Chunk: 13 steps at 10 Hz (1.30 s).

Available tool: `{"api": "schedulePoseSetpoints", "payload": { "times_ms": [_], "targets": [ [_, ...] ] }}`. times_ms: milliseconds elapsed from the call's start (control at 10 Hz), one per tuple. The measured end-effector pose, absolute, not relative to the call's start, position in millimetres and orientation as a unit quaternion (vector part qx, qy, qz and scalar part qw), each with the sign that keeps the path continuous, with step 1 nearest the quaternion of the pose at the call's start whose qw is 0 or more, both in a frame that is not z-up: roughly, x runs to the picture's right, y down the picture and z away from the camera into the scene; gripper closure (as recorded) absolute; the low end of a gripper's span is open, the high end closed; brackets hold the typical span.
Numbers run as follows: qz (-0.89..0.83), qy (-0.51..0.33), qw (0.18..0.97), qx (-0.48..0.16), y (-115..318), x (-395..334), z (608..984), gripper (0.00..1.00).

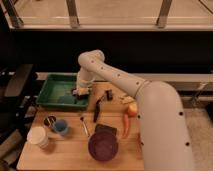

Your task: Place towel in paper cup

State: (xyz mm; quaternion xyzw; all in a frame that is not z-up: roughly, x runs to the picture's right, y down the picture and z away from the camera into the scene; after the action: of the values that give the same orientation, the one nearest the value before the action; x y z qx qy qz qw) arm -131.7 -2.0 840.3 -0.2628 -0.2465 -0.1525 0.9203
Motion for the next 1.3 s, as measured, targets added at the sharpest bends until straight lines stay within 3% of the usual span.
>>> {"api": "schedulePoseSetpoints", "payload": {
  "times_ms": [300, 800, 1300],
  "targets": [
    [-0.158, -0.291, 0.918, -0.217, -18.8, -144.5, 772.2, 1.00],
    [-0.158, -0.384, 0.883, -0.220, 27.8, -198.8, 699.4, 1.00],
    [-0.162, -0.392, 0.878, -0.224, 32.2, -205.6, 695.5, 1.00]
  ]
}}
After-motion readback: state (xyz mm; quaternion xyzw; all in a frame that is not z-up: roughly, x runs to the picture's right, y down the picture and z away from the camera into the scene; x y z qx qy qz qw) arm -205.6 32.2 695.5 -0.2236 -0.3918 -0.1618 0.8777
